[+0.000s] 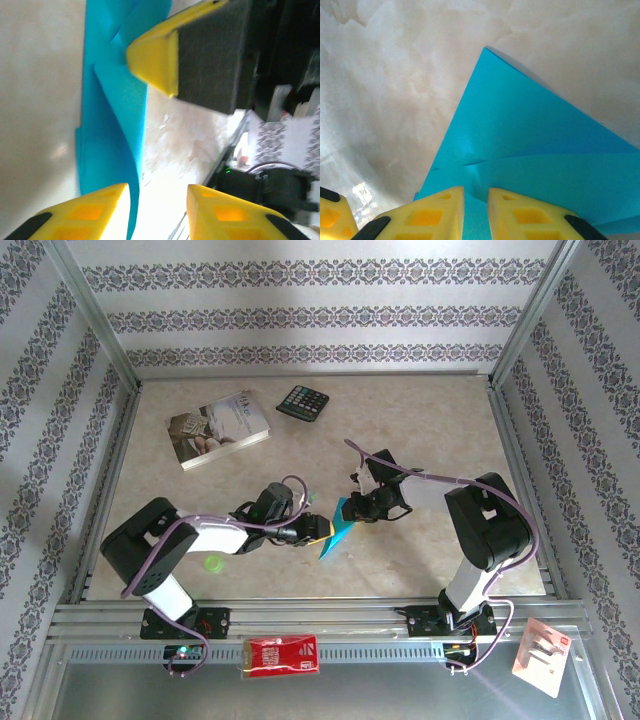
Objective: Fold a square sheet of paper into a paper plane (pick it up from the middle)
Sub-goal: Fold the wing for the fifth time at the center of the table.
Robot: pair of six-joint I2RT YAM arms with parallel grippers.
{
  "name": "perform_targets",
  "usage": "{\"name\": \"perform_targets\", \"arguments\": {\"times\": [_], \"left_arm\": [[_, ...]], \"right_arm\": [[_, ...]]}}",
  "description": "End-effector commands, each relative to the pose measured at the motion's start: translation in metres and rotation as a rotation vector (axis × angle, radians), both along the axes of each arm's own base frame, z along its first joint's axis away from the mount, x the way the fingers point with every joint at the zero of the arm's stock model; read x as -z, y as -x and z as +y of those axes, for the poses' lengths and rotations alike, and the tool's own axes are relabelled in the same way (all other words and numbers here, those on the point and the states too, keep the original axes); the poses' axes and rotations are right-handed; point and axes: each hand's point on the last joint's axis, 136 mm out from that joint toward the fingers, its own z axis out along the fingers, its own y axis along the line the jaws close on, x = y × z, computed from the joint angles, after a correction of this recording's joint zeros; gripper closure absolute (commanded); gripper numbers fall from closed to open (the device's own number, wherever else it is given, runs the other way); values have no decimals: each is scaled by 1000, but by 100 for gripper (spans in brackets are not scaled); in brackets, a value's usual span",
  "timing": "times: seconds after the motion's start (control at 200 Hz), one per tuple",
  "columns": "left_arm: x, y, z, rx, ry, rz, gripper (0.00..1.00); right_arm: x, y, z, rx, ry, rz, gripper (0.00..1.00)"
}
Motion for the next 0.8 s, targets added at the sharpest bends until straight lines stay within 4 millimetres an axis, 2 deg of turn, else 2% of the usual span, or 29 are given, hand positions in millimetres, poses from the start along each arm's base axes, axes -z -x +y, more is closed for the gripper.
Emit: {"name": "perform_targets", "arguments": {"times": [0.0, 0.095, 0.26, 0.37, 0.505, 0.794], "left_arm": [[18, 19, 17, 80, -204, -42, 62], [19, 24, 20, 126, -285, -85, 59], [23, 34, 11, 212, -354, -121, 51], [27, 32, 7, 221, -369, -124, 50], [30, 28, 6, 219, -389, -127, 55], [35, 31, 4, 210, -349, -94, 70]], "right_arm": [[19, 7, -14, 7, 79, 41, 75], [18, 6, -13, 8, 74, 40, 75], [18, 6, -13, 7, 73, 41, 75], [17, 6, -13, 8, 71, 42, 75], [16, 6, -13, 8, 71, 37, 76], [16, 8, -14, 11, 70, 37, 76]]}}
